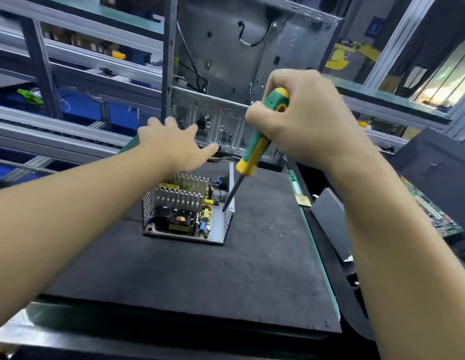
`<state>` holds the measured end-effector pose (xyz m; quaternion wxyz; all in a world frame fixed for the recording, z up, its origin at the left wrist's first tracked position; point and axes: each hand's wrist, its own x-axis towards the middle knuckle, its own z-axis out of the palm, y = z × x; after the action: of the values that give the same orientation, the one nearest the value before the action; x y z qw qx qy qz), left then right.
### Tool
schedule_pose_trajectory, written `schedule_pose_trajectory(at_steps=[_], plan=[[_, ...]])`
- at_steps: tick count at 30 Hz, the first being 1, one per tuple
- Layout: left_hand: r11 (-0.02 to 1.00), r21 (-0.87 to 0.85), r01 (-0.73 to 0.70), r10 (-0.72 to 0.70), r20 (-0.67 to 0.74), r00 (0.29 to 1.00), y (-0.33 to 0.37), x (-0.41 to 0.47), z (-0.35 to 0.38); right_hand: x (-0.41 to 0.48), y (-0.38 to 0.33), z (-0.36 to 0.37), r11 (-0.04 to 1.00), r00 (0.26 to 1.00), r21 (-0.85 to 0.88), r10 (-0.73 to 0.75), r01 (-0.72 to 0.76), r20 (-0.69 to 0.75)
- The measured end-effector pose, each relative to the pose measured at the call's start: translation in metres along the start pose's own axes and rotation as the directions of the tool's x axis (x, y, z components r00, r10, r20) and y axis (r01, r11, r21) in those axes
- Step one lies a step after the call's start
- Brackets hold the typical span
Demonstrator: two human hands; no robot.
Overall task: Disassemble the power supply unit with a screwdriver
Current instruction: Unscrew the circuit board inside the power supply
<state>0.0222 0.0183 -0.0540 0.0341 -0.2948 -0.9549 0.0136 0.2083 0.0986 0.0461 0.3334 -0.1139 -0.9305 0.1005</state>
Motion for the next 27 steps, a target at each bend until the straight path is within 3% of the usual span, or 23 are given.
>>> schedule_pose_trajectory(at_steps=[1, 3, 4, 6, 9, 17, 27], plan=[[0.992, -0.037, -0.117, 0.112, -0.113, 0.987, -0.001, -0.004, -0.002, -0.002, -0.003, 0.008, 1.000, 0.999, -0.017, -0.024, 0.025, 0.044], [0.869, -0.141, -0.475, 0.435, -0.241, 0.867, -0.005, -0.010, -0.010, -0.005, -0.006, 0.027, 0.996, 0.990, -0.056, -0.063, 0.071, 0.126], [0.773, -0.207, -0.600, 0.566, -0.205, 0.799, -0.007, -0.017, -0.013, -0.006, -0.006, 0.036, 0.993, 0.983, -0.076, -0.078, 0.092, 0.163], [0.653, -0.366, -0.663, 0.700, -0.043, 0.713, -0.011, -0.031, -0.013, -0.008, -0.003, 0.049, 0.989, 0.970, -0.091, -0.097, 0.120, 0.223], [0.641, -0.447, -0.624, 0.727, 0.094, 0.680, -0.017, -0.038, 0.000, -0.010, 0.002, 0.059, 0.989, 0.959, -0.086, -0.093, 0.120, 0.266], [0.604, -0.319, -0.731, 0.767, -0.016, 0.641, -0.009, -0.038, 0.031, -0.016, 0.006, 0.063, 0.996, 0.963, 0.004, -0.086, 0.088, 0.257], [0.642, -0.404, -0.651, 0.711, -0.004, 0.704, -0.006, -0.035, 0.032, -0.019, 0.007, 0.061, 0.993, 0.952, -0.023, -0.105, 0.117, 0.289]])
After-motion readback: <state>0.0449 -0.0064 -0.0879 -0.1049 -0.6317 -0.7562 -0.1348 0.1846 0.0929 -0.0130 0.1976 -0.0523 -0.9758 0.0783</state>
